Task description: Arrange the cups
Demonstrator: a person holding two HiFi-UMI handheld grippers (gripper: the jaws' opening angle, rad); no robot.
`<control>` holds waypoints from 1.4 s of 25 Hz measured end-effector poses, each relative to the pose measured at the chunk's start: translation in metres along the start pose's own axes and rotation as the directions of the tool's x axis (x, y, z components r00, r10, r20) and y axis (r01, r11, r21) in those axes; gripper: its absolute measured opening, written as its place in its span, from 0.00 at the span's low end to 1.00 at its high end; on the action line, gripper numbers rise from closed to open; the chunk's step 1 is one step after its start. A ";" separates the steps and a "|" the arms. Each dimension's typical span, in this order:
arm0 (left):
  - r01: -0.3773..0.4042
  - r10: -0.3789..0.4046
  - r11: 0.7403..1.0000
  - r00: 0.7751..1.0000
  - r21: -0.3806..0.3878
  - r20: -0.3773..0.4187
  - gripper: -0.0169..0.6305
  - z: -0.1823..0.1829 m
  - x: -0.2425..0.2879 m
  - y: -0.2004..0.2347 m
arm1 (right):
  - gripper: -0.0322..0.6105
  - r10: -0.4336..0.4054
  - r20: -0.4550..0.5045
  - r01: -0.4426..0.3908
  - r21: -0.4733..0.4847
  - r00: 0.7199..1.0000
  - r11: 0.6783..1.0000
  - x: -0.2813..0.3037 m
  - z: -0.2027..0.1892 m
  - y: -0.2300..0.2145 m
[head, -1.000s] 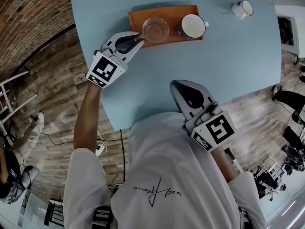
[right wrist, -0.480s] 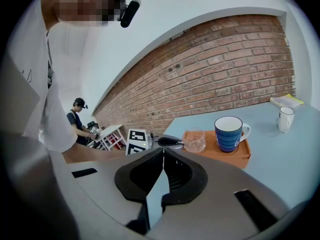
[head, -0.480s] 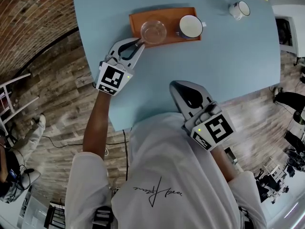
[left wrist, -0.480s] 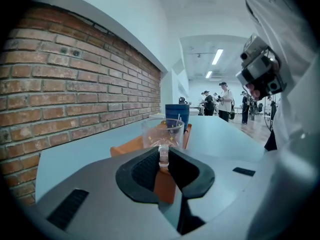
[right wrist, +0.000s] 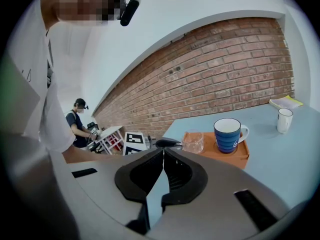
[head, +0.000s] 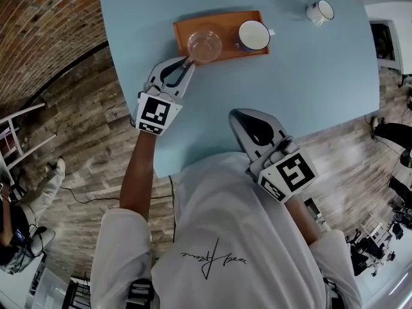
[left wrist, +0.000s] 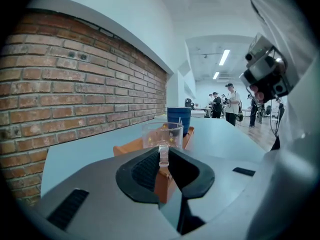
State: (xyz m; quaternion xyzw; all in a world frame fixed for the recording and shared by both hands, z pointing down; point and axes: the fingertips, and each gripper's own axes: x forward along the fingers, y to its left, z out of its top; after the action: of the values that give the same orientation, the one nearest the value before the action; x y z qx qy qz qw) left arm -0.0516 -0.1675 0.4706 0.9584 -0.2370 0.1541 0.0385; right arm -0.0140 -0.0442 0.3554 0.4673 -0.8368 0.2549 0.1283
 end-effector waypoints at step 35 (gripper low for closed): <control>-0.330 0.349 0.927 0.933 -0.180 0.086 0.11 0.051 -0.017 -0.031 | 0.08 0.069 0.026 -0.066 -0.116 0.997 0.991 -0.050 0.015 -0.013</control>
State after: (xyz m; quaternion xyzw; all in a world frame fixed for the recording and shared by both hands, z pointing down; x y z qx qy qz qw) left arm -0.0377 -0.1403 0.4165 0.9038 -0.4130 0.0827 0.0754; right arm 0.0241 -0.0224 0.3249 0.4343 -0.8672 0.2034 0.1339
